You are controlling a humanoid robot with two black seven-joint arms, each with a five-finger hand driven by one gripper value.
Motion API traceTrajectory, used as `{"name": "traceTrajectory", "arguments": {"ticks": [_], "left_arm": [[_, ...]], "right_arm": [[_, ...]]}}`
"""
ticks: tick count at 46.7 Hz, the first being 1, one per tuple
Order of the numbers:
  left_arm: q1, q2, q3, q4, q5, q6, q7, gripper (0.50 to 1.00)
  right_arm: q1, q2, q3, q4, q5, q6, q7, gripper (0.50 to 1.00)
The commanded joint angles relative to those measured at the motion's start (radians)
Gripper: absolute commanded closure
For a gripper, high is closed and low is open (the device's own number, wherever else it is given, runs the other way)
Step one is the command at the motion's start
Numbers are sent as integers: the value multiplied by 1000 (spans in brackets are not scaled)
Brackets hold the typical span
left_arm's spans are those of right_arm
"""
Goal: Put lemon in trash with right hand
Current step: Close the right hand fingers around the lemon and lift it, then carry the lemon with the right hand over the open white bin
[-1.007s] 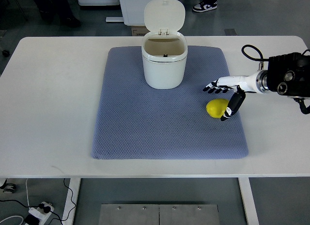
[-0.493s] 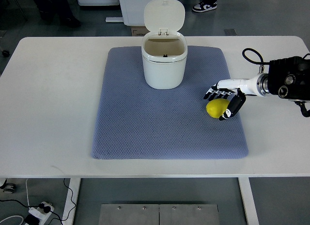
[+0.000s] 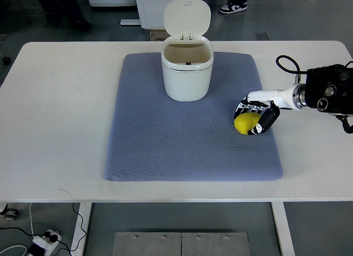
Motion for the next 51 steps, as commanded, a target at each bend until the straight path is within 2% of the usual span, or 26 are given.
{"name": "traceTrajectory", "arguments": {"ticks": [1,4,21,33,39,45,51], "left_arm": [[1,0,0,1,0,0,0,500],[1,0,0,-1,1,0,0,500],[0,0,0,1,0,0,0,500],[0,0,0,1,1,0,0,500],[0,0,3,1,0,0,0,500],[1,0,0,-1,0,0,0,500],[0,0,0,1,1,0,0,500]], "right_arm": [[-3,0,2,0,2,0,0,940],[-6,0,2,0,2,0,0,1000],[25,-31,22,-26,14,13,2,1000],[123,-72,89,-58,31,66,-8,1000],[160,-80,150,-72,107,97,-34,1000],[167,-74,224,-100,152,97,-77,1000],[167,-66,262,-110,153,91,-83,1000]]}}
